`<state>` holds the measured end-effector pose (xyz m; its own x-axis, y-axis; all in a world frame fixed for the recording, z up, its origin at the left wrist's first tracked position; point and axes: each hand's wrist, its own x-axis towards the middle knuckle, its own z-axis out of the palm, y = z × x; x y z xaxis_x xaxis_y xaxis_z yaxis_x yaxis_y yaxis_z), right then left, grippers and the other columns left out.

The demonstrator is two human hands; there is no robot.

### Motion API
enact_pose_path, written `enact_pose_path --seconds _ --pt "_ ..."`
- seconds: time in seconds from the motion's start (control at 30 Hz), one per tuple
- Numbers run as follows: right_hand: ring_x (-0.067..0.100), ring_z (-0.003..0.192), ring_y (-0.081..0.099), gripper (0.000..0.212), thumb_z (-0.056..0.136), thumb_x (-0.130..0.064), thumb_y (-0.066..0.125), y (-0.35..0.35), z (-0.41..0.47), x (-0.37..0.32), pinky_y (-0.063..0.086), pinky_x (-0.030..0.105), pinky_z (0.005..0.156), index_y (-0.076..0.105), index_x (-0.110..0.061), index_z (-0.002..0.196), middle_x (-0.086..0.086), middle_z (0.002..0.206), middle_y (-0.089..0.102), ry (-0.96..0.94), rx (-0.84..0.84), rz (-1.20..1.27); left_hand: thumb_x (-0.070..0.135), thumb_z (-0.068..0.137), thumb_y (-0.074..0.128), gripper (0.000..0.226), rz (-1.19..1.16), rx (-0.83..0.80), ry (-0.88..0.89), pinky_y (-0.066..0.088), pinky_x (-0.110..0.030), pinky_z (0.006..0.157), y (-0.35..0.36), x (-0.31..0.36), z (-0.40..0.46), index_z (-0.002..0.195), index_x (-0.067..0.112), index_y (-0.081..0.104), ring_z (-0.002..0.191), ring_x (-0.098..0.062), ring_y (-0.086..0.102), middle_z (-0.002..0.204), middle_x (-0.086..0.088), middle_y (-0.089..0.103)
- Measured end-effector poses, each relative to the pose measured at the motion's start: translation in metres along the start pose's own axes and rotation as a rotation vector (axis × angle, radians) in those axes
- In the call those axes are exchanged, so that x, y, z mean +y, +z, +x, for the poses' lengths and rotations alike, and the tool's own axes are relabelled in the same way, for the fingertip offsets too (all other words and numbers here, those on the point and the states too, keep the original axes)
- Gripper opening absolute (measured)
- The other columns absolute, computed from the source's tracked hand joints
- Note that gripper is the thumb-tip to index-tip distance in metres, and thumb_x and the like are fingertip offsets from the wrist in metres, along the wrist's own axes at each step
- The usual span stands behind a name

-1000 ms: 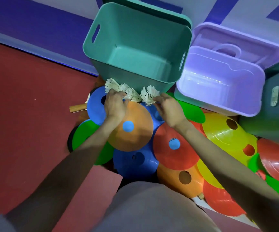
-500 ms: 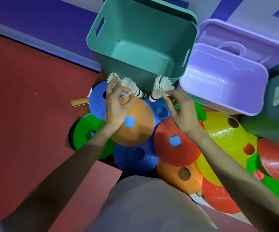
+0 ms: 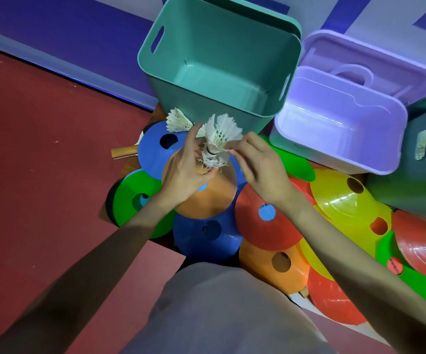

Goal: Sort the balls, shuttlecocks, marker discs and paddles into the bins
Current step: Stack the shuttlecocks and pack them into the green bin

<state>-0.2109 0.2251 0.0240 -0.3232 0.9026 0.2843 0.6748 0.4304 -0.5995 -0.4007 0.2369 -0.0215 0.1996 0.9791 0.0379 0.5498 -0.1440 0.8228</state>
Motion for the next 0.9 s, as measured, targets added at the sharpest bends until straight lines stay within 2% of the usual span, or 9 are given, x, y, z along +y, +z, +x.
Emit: enact_pose_path --seconds 0.1,0.27,0.37,0.43,0.57,0.63,0.73,0.83,0.9 --pt "0.022 0.082 0.053 0.026 0.100 -0.024 0.046 0.010 -0.002 0.003 0.041 0.026 0.066 0.065 -0.008 0.109 0.008 0.090 0.052 -0.007 -0.047 -0.073 0.036 0.067 0.077 0.099 -0.015 0.024 -0.022 0.054 -0.042 0.077 -0.001 0.007 -0.002 0.147 0.030 0.018 0.088 -0.012 0.064 0.104 0.019 0.059" --pt "0.021 0.084 0.052 0.026 0.099 -0.024 0.045 0.015 -0.005 0.009 0.043 0.027 0.069 0.065 -0.010 0.108 0.007 0.089 0.051 0.033 -0.110 -0.047 0.012 0.067 0.083 0.098 -0.149 0.082 -0.041 0.053 -0.034 0.084 -0.004 0.007 -0.004 0.147 0.016 0.026 0.087 0.000 0.062 0.105 0.022 0.060" --pt "0.019 0.087 0.053 0.024 0.099 -0.022 0.047 0.019 -0.004 0.012 0.044 0.027 0.073 0.065 -0.010 0.108 0.006 0.093 0.054 0.041 -0.171 0.016 0.008 0.067 0.082 0.095 -0.175 0.090 -0.066 0.050 -0.022 0.084 -0.003 0.006 -0.007 0.146 0.016 0.030 0.086 0.004 0.061 0.104 0.021 0.061" --pt "0.022 0.092 0.056 0.026 0.099 -0.023 0.045 0.024 -0.002 0.014 0.048 0.035 0.077 0.065 -0.010 0.110 0.008 0.097 0.056 0.041 -0.242 0.038 0.007 0.068 0.082 0.091 -0.192 0.092 -0.070 0.049 -0.016 0.082 -0.003 0.004 -0.010 0.144 0.016 0.033 0.086 0.006 0.061 0.102 0.024 0.060" --pt "0.024 0.098 0.055 0.033 0.099 -0.032 0.037 0.037 0.004 0.016 0.050 0.049 0.078 0.060 -0.016 0.116 0.006 0.103 0.054 0.076 -0.388 0.051 0.007 0.073 0.080 0.077 -0.220 0.089 -0.049 0.055 -0.031 0.082 -0.007 -0.008 -0.016 0.140 0.014 0.043 0.087 -0.012 0.066 0.105 0.003 0.066" --pt "0.019 0.100 0.054 0.036 0.099 -0.034 0.037 0.041 0.007 0.011 0.049 0.045 0.083 0.052 -0.018 0.127 0.001 0.105 0.054 0.052 -0.416 0.069 0.006 0.075 0.077 0.070 -0.216 0.111 -0.056 0.055 -0.040 0.079 -0.009 -0.014 -0.019 0.137 0.016 0.048 0.086 -0.024 0.066 0.109 -0.002 0.067" --pt "0.007 0.086 0.045 0.043 0.100 -0.027 0.044 0.043 0.015 0.008 0.045 0.032 0.080 0.035 -0.014 0.140 -0.011 0.091 0.051 0.103 -0.367 0.121 0.005 0.074 0.075 0.066 -0.213 0.183 -0.086 0.056 -0.034 0.081 -0.013 -0.023 -0.020 0.134 0.016 0.049 0.094 -0.016 0.066 0.117 0.004 0.065" --pt "0.021 0.092 0.053 0.040 0.099 -0.020 0.042 0.048 0.028 0.021 0.046 0.038 0.084 0.038 -0.012 0.138 0.003 0.103 0.055 0.164 -0.291 0.079 0.005 0.071 0.073 0.067 -0.233 0.243 -0.148 0.050 -0.020 0.081 -0.019 -0.029 -0.019 0.132 0.019 0.049 0.096 -0.009 0.065 0.112 0.007 0.065" --pt "0.032 0.099 0.055 0.047 0.094 -0.012 0.042 0.056 0.042 0.037 0.048 0.044 0.083 0.038 -0.014 0.141 0.013 0.109 0.051 0.180 -0.384 -0.051 0.006 0.070 0.072 0.068 -0.249 0.254 -0.176 0.050 -0.022 0.081 -0.021 -0.032 -0.019 0.132 0.024 0.048 0.096 -0.013 0.064 0.109 0.003 0.066"
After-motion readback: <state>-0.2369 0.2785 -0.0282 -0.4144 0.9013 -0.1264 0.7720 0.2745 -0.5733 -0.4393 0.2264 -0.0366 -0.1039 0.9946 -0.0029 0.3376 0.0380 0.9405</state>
